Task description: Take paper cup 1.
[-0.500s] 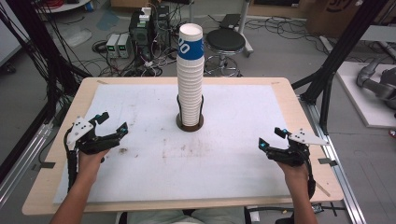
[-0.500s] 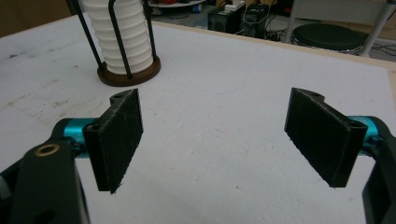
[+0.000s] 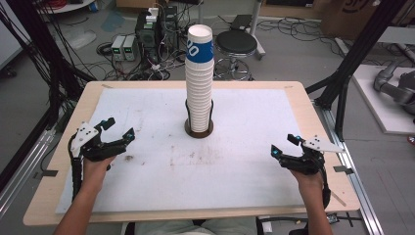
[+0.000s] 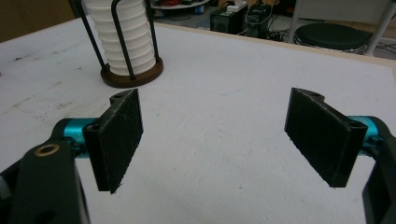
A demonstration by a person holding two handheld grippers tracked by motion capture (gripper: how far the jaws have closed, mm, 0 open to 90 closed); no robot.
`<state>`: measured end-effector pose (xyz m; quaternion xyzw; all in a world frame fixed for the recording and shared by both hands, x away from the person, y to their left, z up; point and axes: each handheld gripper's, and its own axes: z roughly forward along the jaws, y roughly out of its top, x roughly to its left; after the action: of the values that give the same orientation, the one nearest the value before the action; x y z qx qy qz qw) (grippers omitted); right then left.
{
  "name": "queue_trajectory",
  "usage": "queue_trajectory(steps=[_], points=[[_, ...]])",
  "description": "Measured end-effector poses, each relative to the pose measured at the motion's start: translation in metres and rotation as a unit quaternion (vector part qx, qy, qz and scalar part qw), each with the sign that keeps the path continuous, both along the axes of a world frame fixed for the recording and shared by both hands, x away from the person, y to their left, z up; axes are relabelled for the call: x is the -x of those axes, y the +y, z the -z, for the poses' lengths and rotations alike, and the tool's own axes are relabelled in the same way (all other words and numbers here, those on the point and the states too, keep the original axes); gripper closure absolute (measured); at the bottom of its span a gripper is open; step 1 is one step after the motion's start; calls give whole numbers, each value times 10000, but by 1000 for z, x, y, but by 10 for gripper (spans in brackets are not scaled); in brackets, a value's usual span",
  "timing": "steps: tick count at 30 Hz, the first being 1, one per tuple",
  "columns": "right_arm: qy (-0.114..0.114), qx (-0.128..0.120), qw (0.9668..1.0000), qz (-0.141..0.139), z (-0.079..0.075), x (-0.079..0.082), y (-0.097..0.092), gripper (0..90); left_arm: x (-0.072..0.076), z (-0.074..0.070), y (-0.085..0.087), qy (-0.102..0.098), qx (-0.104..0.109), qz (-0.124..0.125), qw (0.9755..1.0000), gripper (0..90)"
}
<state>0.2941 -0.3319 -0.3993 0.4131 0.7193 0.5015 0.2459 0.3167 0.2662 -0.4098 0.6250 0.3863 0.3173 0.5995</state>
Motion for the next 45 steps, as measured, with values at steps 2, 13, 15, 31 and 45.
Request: queue_trajectory(steps=[2,13,15,31,45], points=[[8,18,10000,-35,-1,0,2,198,0,0,-1,-29,5,20,10000,144],[-53,-154,9990,-427,-23,-3,22,198,1,1,-3,148,43,217,9996,144],[-57,-175,9984,-544,-29,-5,27,198,2,0,-3,139,30,226,9996,143],[-164,-181,9899,-1394,-102,-42,72,198,2,1,-7,124,61,336,9993,143],[-258,-27,9829,-1822,-151,-70,108,198,2,1,-7,84,120,348,9993,144]])
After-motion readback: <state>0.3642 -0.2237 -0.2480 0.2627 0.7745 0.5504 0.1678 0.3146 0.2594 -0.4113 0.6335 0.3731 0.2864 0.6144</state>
